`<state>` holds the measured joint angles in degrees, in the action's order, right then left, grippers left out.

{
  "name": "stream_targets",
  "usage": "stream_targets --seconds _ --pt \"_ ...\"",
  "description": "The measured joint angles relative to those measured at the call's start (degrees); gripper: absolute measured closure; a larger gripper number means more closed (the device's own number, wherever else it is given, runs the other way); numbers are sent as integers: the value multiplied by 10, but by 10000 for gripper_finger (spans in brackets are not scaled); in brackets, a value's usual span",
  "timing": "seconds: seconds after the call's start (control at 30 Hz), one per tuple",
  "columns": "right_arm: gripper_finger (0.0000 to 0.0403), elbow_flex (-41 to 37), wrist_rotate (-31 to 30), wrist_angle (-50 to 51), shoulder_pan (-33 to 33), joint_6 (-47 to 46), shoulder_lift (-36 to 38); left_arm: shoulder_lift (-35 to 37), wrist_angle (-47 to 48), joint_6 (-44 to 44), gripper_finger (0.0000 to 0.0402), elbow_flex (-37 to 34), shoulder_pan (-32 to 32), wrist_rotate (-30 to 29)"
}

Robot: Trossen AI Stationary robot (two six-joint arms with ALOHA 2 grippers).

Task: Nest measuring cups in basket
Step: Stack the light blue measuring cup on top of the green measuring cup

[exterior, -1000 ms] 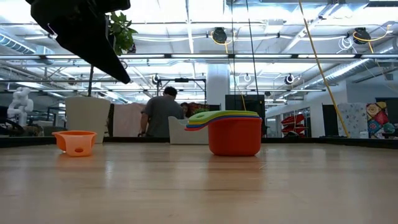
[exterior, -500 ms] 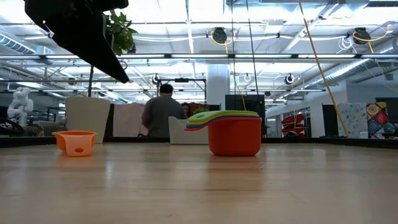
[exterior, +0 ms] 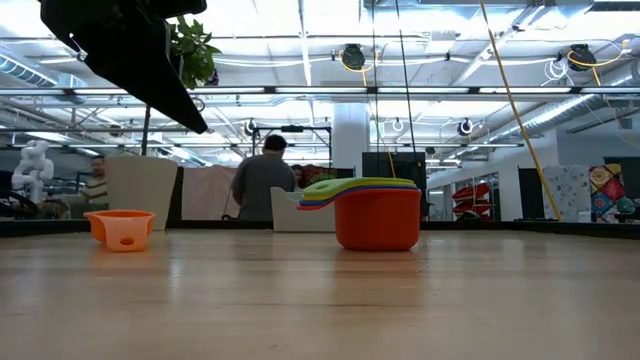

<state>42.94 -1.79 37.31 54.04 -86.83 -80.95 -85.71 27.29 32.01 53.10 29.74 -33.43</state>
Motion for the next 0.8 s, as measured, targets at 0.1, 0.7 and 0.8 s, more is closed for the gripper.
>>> stream_targets --seconds 0.1,0.7,0.8 --pt "401 0 -72 -20 -27 -12 0 0 0 0 172 0 0 0" --pt "402 25 -161 -293 -329 348 0 0 0 -3 172 0 5 -1" --pt "402 33 -143 -291 -356 382 0 0 0 1 172 0 8 -1"
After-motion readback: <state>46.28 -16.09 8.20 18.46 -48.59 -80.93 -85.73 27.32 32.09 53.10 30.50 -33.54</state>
